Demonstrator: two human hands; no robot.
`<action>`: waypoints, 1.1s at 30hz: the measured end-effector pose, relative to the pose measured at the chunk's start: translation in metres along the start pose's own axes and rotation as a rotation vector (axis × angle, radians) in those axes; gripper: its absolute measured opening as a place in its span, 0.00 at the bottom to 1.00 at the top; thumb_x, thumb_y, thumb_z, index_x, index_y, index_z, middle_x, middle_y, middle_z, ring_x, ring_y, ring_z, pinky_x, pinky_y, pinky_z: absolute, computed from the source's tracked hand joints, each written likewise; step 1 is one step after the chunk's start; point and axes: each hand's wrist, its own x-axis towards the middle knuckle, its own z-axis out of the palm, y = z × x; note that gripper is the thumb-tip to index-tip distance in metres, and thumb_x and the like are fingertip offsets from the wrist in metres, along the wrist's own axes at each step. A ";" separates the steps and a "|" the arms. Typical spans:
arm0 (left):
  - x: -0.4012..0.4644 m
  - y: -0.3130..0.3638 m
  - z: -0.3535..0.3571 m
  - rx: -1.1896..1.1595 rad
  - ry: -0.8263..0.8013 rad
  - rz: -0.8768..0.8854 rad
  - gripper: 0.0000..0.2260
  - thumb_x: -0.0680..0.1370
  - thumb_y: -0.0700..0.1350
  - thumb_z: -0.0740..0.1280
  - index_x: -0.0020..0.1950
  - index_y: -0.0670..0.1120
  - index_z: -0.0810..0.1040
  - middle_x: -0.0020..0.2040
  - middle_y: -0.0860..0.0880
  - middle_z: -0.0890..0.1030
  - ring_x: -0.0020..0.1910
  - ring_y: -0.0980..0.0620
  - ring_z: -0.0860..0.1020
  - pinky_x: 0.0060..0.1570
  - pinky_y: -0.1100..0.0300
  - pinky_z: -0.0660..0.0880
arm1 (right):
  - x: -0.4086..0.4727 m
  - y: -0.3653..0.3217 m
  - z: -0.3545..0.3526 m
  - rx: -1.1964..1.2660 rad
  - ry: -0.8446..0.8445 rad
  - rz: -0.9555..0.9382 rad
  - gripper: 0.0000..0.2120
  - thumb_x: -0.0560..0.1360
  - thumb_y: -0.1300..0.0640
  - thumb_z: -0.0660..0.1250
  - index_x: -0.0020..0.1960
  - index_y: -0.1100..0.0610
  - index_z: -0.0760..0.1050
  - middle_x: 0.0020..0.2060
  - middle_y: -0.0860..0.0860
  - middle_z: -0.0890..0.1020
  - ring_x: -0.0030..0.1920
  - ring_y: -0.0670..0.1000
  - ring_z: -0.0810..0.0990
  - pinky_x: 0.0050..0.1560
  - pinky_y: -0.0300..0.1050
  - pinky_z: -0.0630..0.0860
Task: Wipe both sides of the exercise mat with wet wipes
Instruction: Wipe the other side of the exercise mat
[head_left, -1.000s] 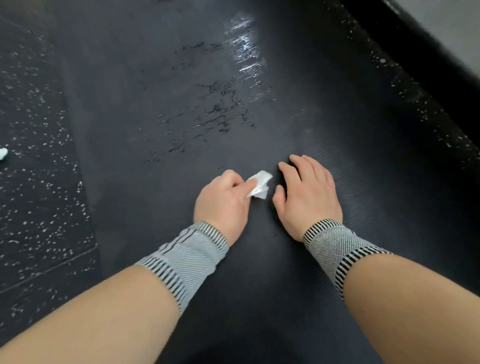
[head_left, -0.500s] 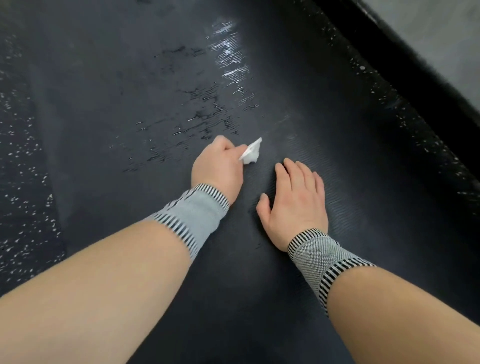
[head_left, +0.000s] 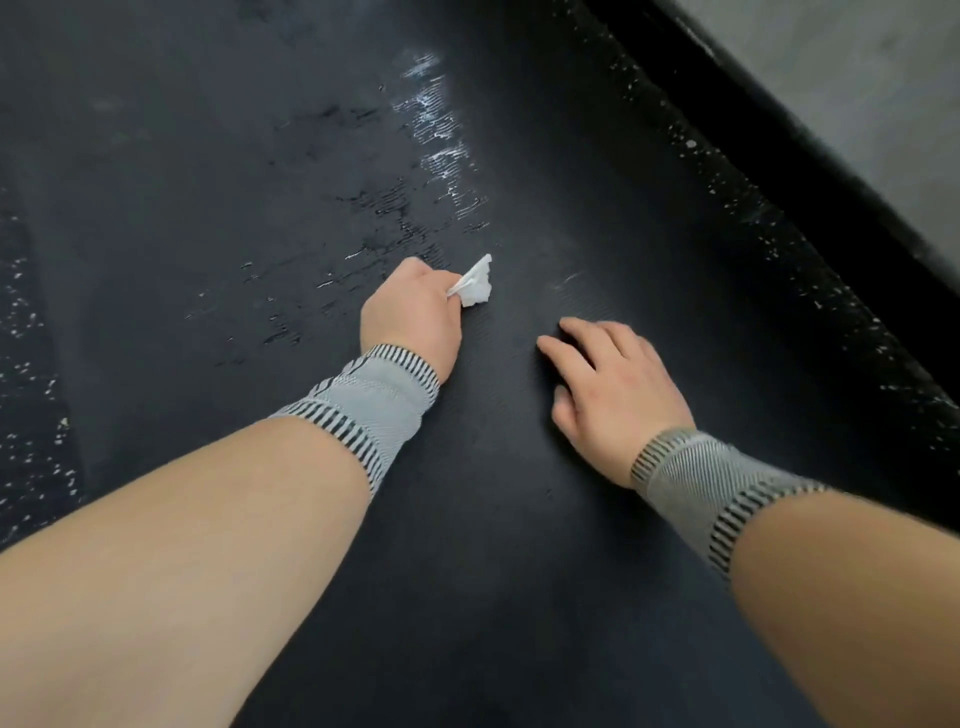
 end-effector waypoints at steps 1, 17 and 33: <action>0.013 0.014 0.004 0.012 -0.009 0.023 0.14 0.83 0.46 0.57 0.64 0.51 0.79 0.59 0.47 0.75 0.54 0.46 0.76 0.52 0.54 0.71 | -0.004 0.006 -0.001 0.003 0.023 0.061 0.25 0.70 0.47 0.55 0.62 0.57 0.75 0.61 0.56 0.76 0.60 0.60 0.73 0.60 0.56 0.70; -0.047 -0.006 0.011 -0.133 0.049 0.020 0.24 0.79 0.39 0.58 0.76 0.49 0.64 0.73 0.51 0.68 0.71 0.49 0.64 0.69 0.54 0.58 | -0.003 0.005 -0.005 0.151 0.030 0.243 0.33 0.73 0.42 0.57 0.74 0.56 0.59 0.73 0.51 0.61 0.67 0.57 0.66 0.67 0.56 0.64; -0.043 -0.008 0.019 0.017 0.004 0.106 0.22 0.80 0.43 0.57 0.74 0.51 0.66 0.73 0.55 0.67 0.72 0.52 0.61 0.67 0.55 0.56 | 0.101 0.030 -0.009 -0.026 -0.016 0.182 0.13 0.78 0.60 0.59 0.62 0.54 0.74 0.57 0.54 0.75 0.57 0.57 0.71 0.53 0.46 0.68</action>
